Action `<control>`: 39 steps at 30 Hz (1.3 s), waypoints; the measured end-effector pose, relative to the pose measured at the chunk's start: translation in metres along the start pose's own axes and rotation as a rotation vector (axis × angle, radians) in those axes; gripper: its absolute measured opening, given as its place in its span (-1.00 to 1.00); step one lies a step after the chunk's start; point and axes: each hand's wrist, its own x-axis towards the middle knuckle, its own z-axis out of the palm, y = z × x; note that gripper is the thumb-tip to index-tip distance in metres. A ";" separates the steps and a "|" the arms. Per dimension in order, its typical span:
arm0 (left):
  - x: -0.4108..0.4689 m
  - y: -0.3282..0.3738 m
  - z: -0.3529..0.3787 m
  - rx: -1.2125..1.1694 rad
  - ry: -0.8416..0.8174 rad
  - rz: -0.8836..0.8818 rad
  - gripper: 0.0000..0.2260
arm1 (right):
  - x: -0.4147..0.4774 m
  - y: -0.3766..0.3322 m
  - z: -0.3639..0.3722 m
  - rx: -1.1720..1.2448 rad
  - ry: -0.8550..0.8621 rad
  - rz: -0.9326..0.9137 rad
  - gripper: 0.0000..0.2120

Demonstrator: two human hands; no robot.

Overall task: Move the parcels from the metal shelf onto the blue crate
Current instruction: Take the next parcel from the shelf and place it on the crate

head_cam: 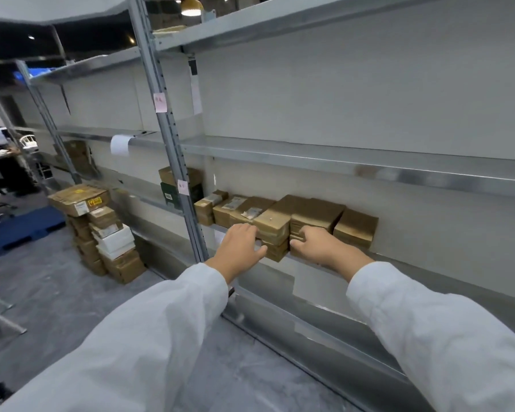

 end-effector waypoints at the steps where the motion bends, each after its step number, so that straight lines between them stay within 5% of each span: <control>1: 0.015 -0.007 0.001 0.011 -0.007 0.003 -0.62 | 0.015 -0.002 0.000 0.000 0.003 0.009 -0.58; 17: 0.180 -0.128 0.077 -0.113 -0.057 0.067 -0.63 | 0.168 -0.015 0.044 0.019 -0.014 0.233 -0.56; 33: 0.306 -0.195 0.171 -0.317 -0.408 0.177 -0.59 | 0.281 -0.003 0.107 0.110 0.091 0.660 -0.68; 39: 0.322 -0.181 0.206 -0.506 -0.486 0.056 -0.58 | 0.300 0.000 0.127 0.214 0.177 0.822 -0.30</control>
